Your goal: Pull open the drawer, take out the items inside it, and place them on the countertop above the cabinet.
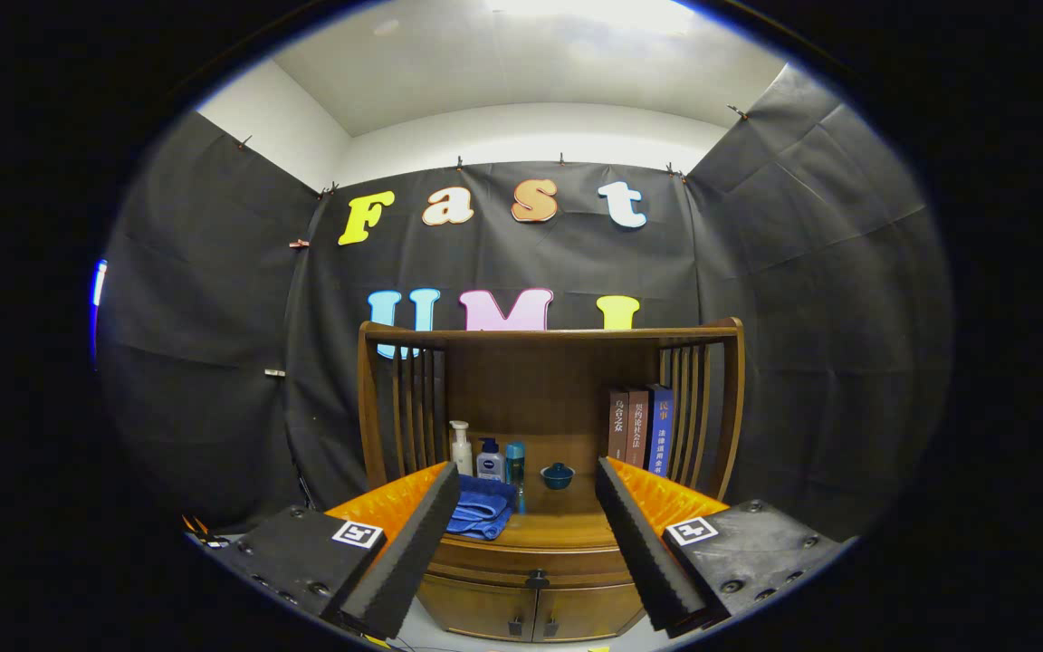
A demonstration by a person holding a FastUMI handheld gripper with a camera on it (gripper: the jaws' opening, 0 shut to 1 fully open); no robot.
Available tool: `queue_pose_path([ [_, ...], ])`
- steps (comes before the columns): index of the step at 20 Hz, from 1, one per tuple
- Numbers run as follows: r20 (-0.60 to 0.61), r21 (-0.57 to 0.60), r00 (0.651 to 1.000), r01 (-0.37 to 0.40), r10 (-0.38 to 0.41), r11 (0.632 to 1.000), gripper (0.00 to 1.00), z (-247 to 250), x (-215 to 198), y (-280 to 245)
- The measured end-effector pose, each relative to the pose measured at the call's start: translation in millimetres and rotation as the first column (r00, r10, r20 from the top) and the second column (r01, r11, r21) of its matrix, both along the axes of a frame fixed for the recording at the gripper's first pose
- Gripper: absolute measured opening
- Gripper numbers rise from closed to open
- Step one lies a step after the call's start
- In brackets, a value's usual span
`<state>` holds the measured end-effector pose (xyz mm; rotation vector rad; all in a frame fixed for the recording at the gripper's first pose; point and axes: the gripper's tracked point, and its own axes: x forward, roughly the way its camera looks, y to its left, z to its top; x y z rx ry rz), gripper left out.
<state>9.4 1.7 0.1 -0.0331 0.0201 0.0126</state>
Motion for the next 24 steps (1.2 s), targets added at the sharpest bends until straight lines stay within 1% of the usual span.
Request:
queue_pose_path([
  [3,0.000,0.008,1.000,-0.018,0.018,1.000,0.98,0.4,-1.8,5.9],
  [11,-0.034,-0.026,0.999,-0.016,0.015,1.000,0.98,-15.7,0.2,8.2],
  [14,-0.045,-0.046,0.999,-0.018,0.016,0.999,0.98,-29.1,2.9,11.7],
  [18,-0.078,-0.056,0.997,-0.030,0.025,0.998,0.98,-61.4,11.5,19.3],
  [21,-0.126,-0.023,0.992,-0.026,0.023,0.999,0.98,-97.2,19.3,23.3],
  [24,-0.175,-0.024,0.984,-0.018,0.014,1.000,0.98,-136.7,29.2,22.1],
])
